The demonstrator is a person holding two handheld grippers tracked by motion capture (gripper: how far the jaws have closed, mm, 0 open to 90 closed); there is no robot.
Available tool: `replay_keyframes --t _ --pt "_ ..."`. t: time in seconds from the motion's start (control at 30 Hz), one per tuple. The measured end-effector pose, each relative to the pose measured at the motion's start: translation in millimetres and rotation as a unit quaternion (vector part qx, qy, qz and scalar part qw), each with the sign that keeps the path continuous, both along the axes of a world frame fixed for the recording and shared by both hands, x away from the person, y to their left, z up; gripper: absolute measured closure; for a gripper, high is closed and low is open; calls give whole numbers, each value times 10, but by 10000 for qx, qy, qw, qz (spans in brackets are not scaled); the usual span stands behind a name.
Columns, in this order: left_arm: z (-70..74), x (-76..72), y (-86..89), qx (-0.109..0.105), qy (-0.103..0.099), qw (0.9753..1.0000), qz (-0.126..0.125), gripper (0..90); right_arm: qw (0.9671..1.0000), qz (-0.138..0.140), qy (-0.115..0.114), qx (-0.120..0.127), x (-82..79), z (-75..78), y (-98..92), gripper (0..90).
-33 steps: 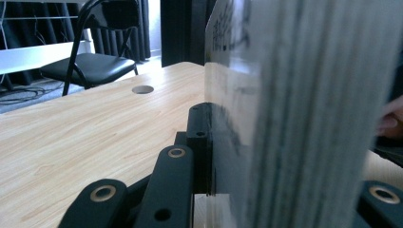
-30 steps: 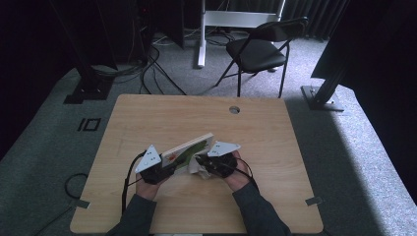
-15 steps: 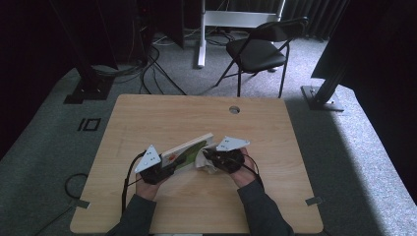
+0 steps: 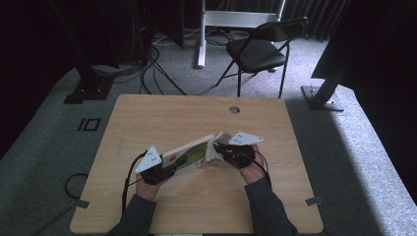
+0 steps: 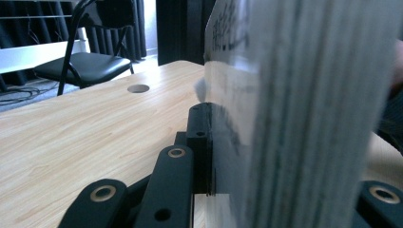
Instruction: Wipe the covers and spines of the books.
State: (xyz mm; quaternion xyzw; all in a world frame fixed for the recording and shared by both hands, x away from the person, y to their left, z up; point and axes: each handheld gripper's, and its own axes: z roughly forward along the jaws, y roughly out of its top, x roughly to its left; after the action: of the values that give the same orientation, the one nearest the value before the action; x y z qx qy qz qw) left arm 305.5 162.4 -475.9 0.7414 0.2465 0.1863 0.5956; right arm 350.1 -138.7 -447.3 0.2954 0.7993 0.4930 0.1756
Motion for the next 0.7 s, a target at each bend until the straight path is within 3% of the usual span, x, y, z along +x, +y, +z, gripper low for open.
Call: replay_keyframes --t 0.43,0.7 --pt "-11 -6 -38 70 -3 9999 -84 781 9990 -399 -65 201 32 73 -222 847" --pt "-4 -14 -48 74 -8 9999 -130 781 9987 -422 -94 274 36 90 -238 847"
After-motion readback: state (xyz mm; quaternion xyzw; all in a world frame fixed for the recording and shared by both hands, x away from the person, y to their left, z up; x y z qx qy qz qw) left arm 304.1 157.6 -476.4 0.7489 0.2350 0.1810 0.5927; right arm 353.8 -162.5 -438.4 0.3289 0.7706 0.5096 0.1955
